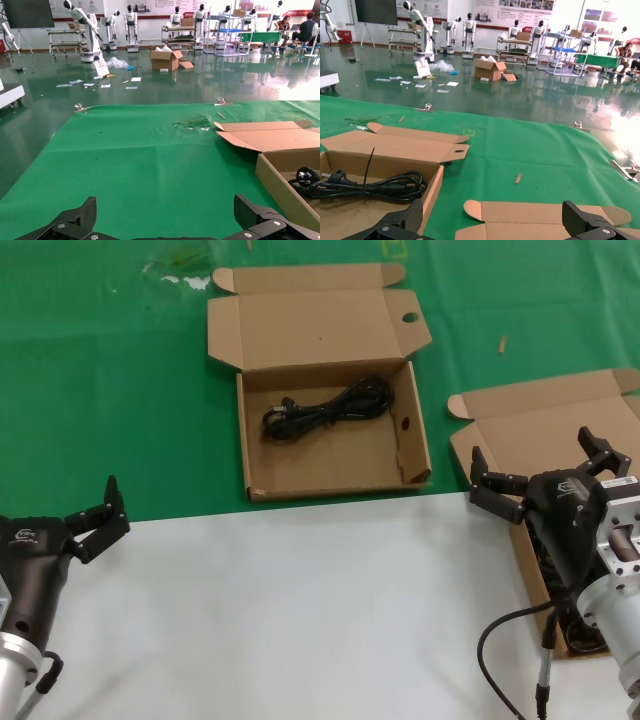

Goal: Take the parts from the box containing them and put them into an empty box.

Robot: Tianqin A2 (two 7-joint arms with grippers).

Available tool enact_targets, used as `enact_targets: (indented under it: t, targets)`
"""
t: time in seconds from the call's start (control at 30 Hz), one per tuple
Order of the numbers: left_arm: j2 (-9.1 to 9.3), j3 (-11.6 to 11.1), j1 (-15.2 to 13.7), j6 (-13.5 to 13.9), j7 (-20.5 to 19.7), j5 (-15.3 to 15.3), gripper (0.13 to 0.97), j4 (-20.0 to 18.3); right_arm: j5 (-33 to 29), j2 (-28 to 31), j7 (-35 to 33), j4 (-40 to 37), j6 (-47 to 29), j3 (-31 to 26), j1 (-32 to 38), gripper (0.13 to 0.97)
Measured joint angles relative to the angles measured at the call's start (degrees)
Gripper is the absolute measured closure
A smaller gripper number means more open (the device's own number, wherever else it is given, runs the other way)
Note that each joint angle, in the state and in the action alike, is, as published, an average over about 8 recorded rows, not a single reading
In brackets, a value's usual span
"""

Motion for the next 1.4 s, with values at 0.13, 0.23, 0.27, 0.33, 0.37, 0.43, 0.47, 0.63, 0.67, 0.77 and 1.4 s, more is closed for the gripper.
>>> enact_targets:
  t: [0.13, 0.23, 0.27, 0.33, 0.37, 0.43, 0.47, 0.63, 0.67, 0.77, 1.4]
  targets:
    - [0.0, 0.0, 0.0, 0.0, 0.0, 0.0, 0.132, 0.0, 0.0, 0.0, 0.0, 0.0, 0.0, 0.0, 0.0, 0.129]
    - [0.0, 0.0, 0.0, 0.0, 0.0, 0.0, 0.132, 0.0, 0.0, 0.0, 0.0, 0.0, 0.0, 0.0, 0.0, 0.129]
    - [0.0, 0.0, 0.0, 0.0, 0.0, 0.0, 0.132, 0.0, 0.0, 0.0, 0.0, 0.0, 0.0, 0.0, 0.0, 0.129]
    - [0.0, 0.0, 0.0, 0.0, 0.0, 0.0, 0.132, 0.0, 0.0, 0.0, 0.0, 0.0, 0.0, 0.0, 0.0, 0.129]
    - [0.0, 0.0, 0.0, 0.0, 0.0, 0.0, 0.132, 0.0, 0.0, 0.0, 0.0, 0.0, 0.0, 0.0, 0.0, 0.129]
    - [0.0, 0.0, 0.0, 0.0, 0.0, 0.0, 0.132, 0.0, 0.0, 0.0, 0.0, 0.0, 0.0, 0.0, 0.0, 0.129]
    - [0.0, 0.0, 0.0, 0.0, 0.0, 0.0, 0.132, 0.0, 0.0, 0.0, 0.0, 0.0, 0.0, 0.0, 0.0, 0.129]
    - [0.0, 0.0, 0.0, 0.0, 0.0, 0.0, 0.132, 0.0, 0.0, 0.0, 0.0, 0.0, 0.0, 0.0, 0.0, 0.129]
    - [0.0, 0.0, 0.0, 0.0, 0.0, 0.0, 0.132, 0.0, 0.0, 0.0, 0.0, 0.0, 0.0, 0.0, 0.0, 0.129]
    - [0.0, 0.0, 0.0, 0.0, 0.01, 0.0, 0.132, 0.0, 0.0, 0.0, 0.0, 0.0, 0.0, 0.0, 0.0, 0.129]
    - [0.0, 0.0, 0.0, 0.0, 0.01, 0.0, 0.132, 0.0, 0.0, 0.0, 0.0, 0.0, 0.0, 0.0, 0.0, 0.129]
